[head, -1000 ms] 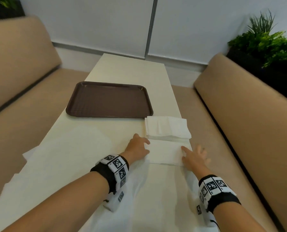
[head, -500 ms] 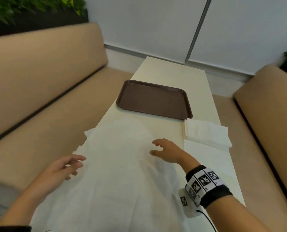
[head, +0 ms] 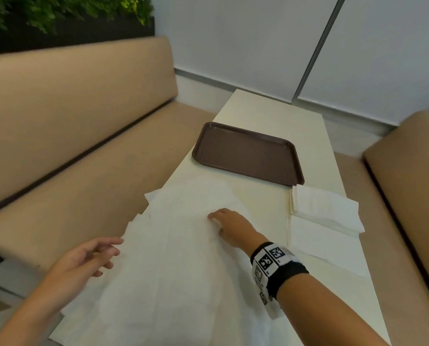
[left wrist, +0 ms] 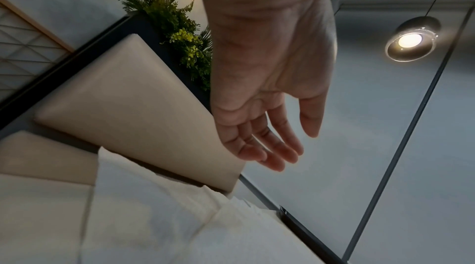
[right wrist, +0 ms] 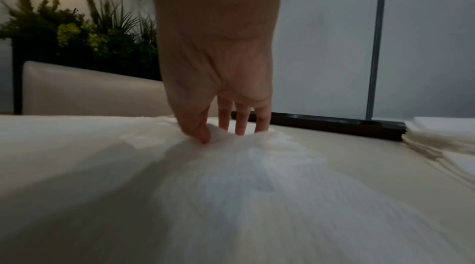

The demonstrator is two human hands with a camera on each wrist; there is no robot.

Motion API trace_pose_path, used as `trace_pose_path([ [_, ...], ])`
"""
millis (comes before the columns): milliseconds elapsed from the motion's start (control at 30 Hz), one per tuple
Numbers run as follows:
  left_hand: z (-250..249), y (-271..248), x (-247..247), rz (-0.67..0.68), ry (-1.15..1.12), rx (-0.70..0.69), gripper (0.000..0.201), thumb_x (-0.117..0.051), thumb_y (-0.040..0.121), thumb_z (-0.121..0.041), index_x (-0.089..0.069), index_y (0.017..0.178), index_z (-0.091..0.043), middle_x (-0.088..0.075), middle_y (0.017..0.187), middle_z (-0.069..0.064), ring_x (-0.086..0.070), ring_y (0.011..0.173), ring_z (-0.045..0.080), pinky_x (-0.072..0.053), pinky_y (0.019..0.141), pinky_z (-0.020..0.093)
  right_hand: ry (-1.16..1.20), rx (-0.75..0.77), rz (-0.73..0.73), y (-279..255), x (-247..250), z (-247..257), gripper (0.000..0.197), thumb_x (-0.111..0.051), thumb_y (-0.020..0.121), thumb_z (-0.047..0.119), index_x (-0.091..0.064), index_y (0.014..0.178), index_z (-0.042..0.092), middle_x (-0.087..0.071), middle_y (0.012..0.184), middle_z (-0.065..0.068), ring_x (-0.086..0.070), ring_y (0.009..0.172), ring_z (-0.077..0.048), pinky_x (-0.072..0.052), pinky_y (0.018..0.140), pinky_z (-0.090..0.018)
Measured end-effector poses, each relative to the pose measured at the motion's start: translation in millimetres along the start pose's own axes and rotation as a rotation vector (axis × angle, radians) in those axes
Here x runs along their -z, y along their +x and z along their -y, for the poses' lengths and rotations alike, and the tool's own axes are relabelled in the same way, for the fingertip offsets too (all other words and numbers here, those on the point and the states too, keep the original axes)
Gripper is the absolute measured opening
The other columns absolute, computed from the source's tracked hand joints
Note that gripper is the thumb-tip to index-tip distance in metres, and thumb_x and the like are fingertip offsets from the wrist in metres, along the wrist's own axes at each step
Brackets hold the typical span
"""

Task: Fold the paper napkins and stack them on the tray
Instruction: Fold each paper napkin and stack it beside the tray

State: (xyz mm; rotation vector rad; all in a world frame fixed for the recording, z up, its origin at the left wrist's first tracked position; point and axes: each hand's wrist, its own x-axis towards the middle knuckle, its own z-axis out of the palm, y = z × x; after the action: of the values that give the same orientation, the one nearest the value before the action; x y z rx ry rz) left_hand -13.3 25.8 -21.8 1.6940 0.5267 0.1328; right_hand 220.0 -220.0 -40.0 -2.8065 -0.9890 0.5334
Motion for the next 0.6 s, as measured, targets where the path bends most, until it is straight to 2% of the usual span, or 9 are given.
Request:
trace_pose_path([
  [67,-6.5,-1.2,-5.5,0.024,-0.015,-0.012,0.017,-0.07,0.082,-0.016,-0.075,0.083,-0.033,-0.07,0.08,-0.008,-0.063,0.065,0.005,-0.047,0.066,0.022,0.009,-0.011,-0.099,0.4,1.1,-0.2,0.046,-0.039,0.094,0.004,-0.055,0.133,0.022,-0.053,0.137,-0.003,-0.05,0.123,-0.025,-0.042,0.101,-0.035],
  [167,-17.1,-0.8,-12.5,0.055,0.0,-0.034,0.015,-0.066,0.077,-0.03,-0.073,0.086,-0.039,-0.07,0.086,-0.008,-0.063,0.07,0.007,-0.047,0.071,0.026,-0.014,-0.034,-0.33,0.8,17.6,0.0,0.038,-0.041,0.095,0.008,-0.065,0.121,0.021,-0.064,0.122,-0.003,-0.059,0.11,-0.024,-0.046,0.09,-0.033],
  [267,-26.3,4.4,-19.2,0.064,0.014,-0.062,0.019,-0.067,0.087,-0.021,-0.073,0.088,-0.04,-0.07,0.091,-0.005,-0.063,0.08,0.012,-0.048,0.07,0.021,-0.1,0.039,-0.528,-4.7,41.6,4.5,0.033,-0.045,0.093,0.009,-0.066,0.115,0.023,-0.067,0.111,0.0,-0.06,0.101,-0.024,-0.039,0.085,-0.034],
  [367,-39.7,11.7,-28.6,0.096,0.016,-0.096,0.018,-0.067,0.078,-0.035,-0.07,0.093,-0.045,-0.068,0.101,-0.017,-0.06,0.096,0.005,-0.045,0.079,0.022,-0.068,0.101,-0.632,-18.0,66.6,10.2,0.028,-0.05,0.092,0.009,-0.065,0.111,0.023,-0.067,0.108,0.004,-0.059,0.1,-0.021,-0.033,0.088,-0.035],
  [400,-42.6,15.9,-31.4,0.096,0.017,-0.109,0.024,-0.069,0.079,-0.035,-0.067,0.099,-0.048,-0.066,0.108,-0.018,-0.058,0.103,0.002,-0.044,0.083,0.021,-0.006,0.124,-0.67,-24.7,76.2,12.0,0.027,-0.051,0.092,0.007,-0.066,0.108,0.023,-0.067,0.106,0.005,-0.059,0.099,-0.018,-0.032,0.091,-0.034],
  [467,-47.5,25.9,-38.1,0.081,0.029,-0.136,0.055,-0.079,0.075,-0.03,-0.052,0.118,-0.052,-0.056,0.122,-0.018,-0.049,0.118,-0.001,-0.04,0.088,0.018,0.253,0.169,-0.738,-43.9,96.6,15.0,0.027,-0.052,0.089,0.003,-0.066,0.103,0.022,-0.067,0.101,0.009,-0.059,0.095,-0.008,-0.038,0.09,-0.027],
  [533,-54.4,36.0,-48.3,0.102,0.024,-0.144,0.099,-0.089,0.05,-0.047,-0.03,0.129,-0.054,-0.043,0.132,-0.019,-0.039,0.126,-0.002,-0.036,0.096,0.021,0.584,0.152,-0.709,-67.6,116.0,19.4,0.027,-0.051,0.088,0.001,-0.065,0.098,0.021,-0.065,0.097,0.013,-0.057,0.087,0.003,-0.043,0.077,-0.012],
  [567,-58.9,40.6,-55.6,0.127,-0.023,-0.137,0.116,-0.089,0.036,-0.056,-0.022,0.131,-0.055,-0.039,0.136,-0.017,-0.035,0.129,0.0,-0.033,0.1,0.024,0.7,0.122,-0.67,-78.9,123.5,21.9,0.025,-0.05,0.089,0.002,-0.065,0.097,0.021,-0.065,0.096,0.013,-0.058,0.086,0.002,-0.045,0.073,-0.011],
  [600,-64.9,43.7,-64.2,0.154,-0.108,-0.13,0.124,-0.089,0.027,-0.061,-0.02,0.13,-0.054,-0.036,0.139,-0.013,-0.033,0.132,0.003,-0.032,0.102,0.026,0.792,0.087,-0.628,-88.4,127.8,22.6,0.024,-0.049,0.089,0.004,-0.065,0.097,0.02,-0.066,0.096,0.011,-0.06,0.086,-0.002,-0.047,0.073,-0.014],
])
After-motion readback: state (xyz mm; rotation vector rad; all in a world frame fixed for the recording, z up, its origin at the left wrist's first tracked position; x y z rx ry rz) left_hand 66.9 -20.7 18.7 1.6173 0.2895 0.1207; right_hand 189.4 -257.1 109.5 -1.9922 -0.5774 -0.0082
